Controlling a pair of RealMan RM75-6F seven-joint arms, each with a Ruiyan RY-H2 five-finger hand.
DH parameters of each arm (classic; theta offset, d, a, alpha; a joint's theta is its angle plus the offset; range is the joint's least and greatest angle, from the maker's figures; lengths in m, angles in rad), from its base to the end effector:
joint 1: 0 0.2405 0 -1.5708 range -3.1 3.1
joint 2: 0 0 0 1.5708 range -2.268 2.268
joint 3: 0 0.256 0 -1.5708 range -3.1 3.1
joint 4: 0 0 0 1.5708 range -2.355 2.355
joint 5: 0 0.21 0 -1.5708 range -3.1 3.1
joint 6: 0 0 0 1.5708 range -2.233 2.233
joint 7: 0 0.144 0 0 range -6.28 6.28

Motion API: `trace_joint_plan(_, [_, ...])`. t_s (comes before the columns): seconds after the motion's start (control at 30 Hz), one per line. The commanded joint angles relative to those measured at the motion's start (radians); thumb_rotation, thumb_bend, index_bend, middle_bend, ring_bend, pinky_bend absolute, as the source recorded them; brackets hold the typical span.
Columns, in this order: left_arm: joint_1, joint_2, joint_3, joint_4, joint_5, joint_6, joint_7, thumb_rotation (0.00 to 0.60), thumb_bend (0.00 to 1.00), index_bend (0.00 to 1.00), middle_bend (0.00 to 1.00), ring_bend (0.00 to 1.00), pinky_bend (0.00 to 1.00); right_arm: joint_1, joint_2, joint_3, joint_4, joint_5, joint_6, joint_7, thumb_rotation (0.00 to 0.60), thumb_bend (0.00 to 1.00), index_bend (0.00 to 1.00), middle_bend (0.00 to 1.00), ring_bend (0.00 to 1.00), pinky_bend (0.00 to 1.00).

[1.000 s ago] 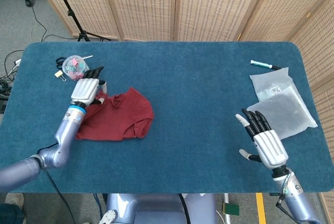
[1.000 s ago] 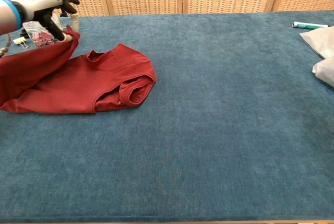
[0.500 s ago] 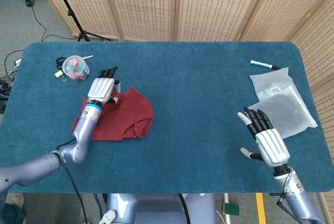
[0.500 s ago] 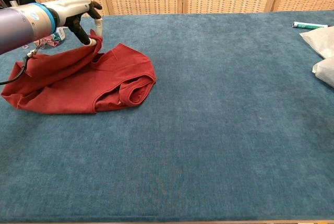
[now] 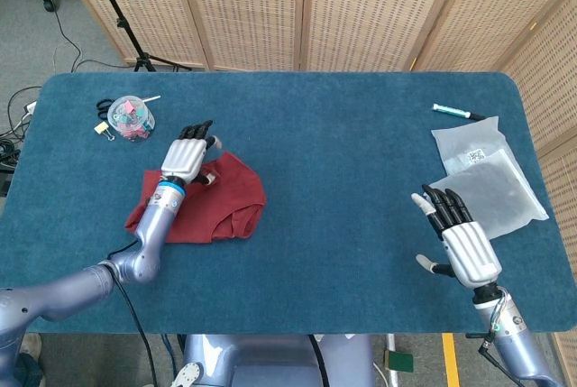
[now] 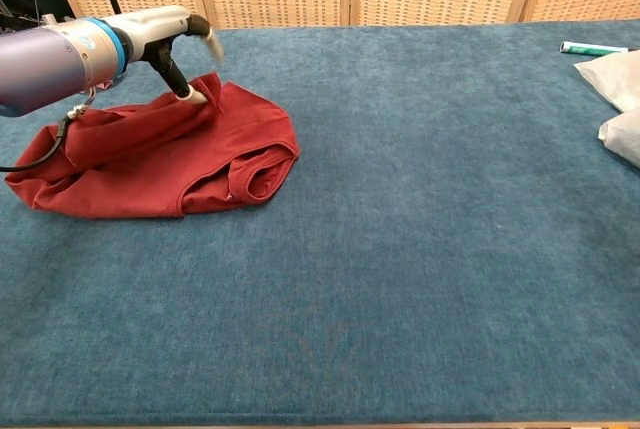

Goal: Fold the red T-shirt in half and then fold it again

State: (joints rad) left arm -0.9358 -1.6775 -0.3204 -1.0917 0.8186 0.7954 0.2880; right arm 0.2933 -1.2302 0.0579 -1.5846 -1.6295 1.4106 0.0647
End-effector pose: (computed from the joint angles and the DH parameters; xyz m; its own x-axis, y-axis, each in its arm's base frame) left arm -0.1401 0.4395 -0.0149 0.3371 0.2531 0.9068 0.9391 -0.1585 -0.3048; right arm -0.2474 -0.2368 0.1108 0.2857 -0.0239 0.9580 -0.9072 -0.3290 0.2623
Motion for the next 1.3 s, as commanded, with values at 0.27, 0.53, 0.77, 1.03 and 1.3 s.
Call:
trace_joint_plan(0.27, [0.025, -0.003, -0.006, 0.008, 0.175, 0.05, -0.187, 0.6, 0.03, 0.0, 0.0, 0.0, 0.0, -0.001, 0.001, -0.001, -0.003, -0.002, 0.001, -0.001, 0.6, 0.0, 0.0, 0.0, 0.0, 0.0])
trace_joint_plan(0.53, [0.078, 0.099, -0.009, -0.099, 0.298, 0.095, -0.358, 0.6, 0.03, 0.0, 0.0, 0.0, 0.0, -0.001, 0.003, -0.002, -0.004, -0.005, 0.003, 0.003, 0.6, 0.0, 0.0, 0.0, 0.0, 0.0])
trace_joint_plan(0.77, [0.143, 0.201, 0.066, -0.158, 0.445, 0.162, -0.423, 0.6, 0.06, 0.0, 0.0, 0.0, 0.0, -0.003, 0.005, -0.004, -0.007, -0.008, 0.006, 0.003, 0.6, 0.0, 0.0, 0.0, 0.0, 0.0])
trace_joint_plan(1.03, [0.254, 0.298, 0.239, -0.14, 0.684, 0.289, -0.586, 0.6, 0.11, 0.2, 0.0, 0.0, 0.0, -0.006, 0.005, -0.006, -0.011, -0.015, 0.012, -0.002, 0.6, 0.0, 0.0, 0.0, 0.0, 0.0])
trace_joint_plan(1.3, [0.351, 0.268, 0.372, 0.065, 0.835, 0.433, -0.691, 0.6, 0.17, 0.31, 0.0, 0.0, 0.0, -0.005, -0.003, -0.011, -0.012, -0.02, 0.007, -0.021, 0.6, 0.0, 0.0, 0.0, 0.0, 0.0])
